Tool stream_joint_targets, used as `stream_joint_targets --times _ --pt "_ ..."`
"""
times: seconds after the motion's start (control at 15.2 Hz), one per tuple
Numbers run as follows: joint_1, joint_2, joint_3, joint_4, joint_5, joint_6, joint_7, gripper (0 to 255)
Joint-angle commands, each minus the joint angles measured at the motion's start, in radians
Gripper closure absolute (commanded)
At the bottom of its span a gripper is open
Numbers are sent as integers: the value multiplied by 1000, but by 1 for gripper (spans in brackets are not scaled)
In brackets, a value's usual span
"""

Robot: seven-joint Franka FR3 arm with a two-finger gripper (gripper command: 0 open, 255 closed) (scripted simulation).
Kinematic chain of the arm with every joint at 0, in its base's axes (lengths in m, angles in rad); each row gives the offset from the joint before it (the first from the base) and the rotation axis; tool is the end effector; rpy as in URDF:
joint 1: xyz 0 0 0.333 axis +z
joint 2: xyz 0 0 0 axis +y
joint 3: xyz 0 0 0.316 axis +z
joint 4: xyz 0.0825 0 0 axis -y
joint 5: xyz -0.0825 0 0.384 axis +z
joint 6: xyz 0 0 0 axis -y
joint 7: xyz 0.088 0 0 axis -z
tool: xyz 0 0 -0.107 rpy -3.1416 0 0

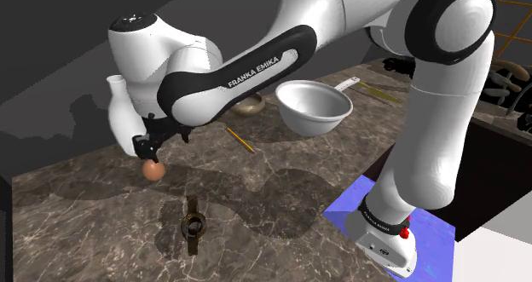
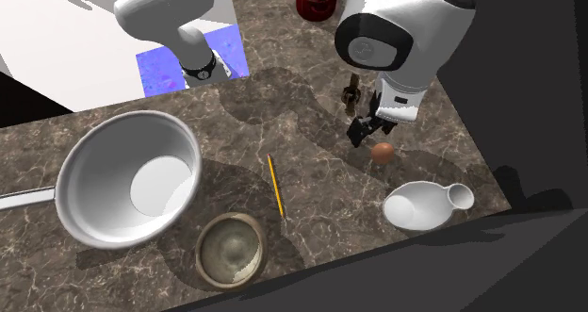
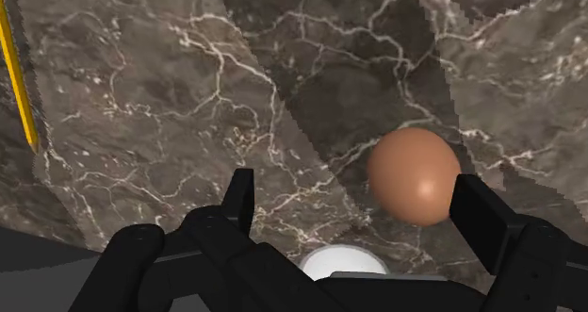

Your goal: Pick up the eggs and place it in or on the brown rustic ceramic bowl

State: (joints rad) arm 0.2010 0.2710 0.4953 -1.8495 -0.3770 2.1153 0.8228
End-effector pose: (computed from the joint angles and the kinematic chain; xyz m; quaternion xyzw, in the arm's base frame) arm 0.4992 0.3719 0.3972 0.9947 0.0235 0.0811 0.0592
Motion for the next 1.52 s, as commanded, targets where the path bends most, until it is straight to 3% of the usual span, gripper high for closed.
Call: stream_joint_targets --times 0.0,0.2,0.73,1.25,1.32,1.45 --pt "42 82 -8 86 -61 -20 46 0" --pt "111 207 -30 225 -137 -53 93 0" --pt "113 259 -54 205 -171 16 112 0" --pt "113 259 -54 204 -171 16 112 0" --pt "113 259 -54 204 -171 16 112 255" --pt "113 259 -54 204 -171 16 112 255"
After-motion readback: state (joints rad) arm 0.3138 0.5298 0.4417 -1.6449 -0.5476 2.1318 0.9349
